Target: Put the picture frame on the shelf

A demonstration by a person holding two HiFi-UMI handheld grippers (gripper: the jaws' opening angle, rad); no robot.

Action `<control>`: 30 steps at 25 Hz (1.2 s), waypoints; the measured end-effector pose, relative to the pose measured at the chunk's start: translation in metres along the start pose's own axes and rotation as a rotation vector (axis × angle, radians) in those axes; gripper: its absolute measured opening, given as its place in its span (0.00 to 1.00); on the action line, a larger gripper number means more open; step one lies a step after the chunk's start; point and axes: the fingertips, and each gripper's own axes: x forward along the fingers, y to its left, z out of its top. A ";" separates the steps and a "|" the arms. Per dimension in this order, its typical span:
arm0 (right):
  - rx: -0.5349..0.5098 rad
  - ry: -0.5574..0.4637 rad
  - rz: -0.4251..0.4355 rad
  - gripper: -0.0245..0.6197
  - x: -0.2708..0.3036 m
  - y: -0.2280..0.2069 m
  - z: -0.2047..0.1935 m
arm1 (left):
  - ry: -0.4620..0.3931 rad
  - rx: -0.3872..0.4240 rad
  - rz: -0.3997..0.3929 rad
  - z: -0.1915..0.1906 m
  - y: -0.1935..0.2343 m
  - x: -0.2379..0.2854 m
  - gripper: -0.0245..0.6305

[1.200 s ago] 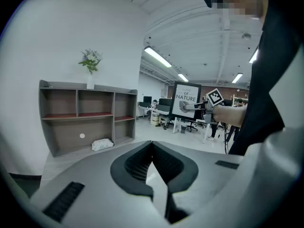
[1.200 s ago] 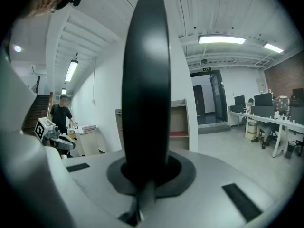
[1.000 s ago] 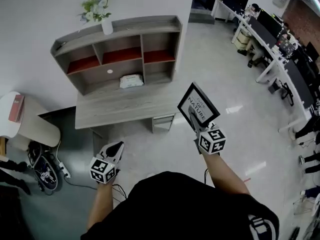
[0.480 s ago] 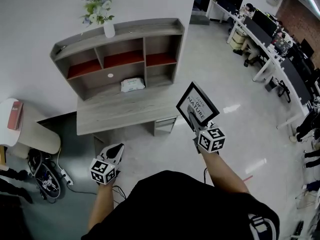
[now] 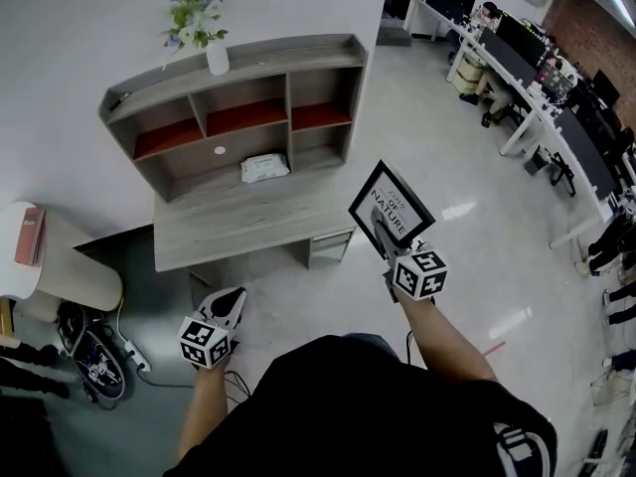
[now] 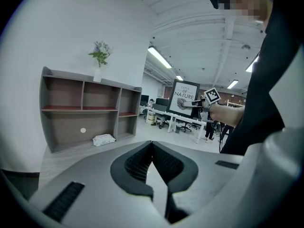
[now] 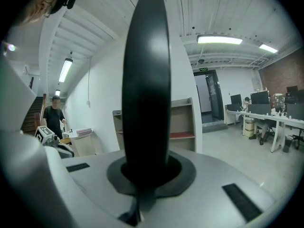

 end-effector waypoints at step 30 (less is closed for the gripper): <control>0.014 0.021 0.011 0.07 0.050 -0.030 -0.005 | 0.046 -0.006 0.006 0.004 0.022 0.035 0.07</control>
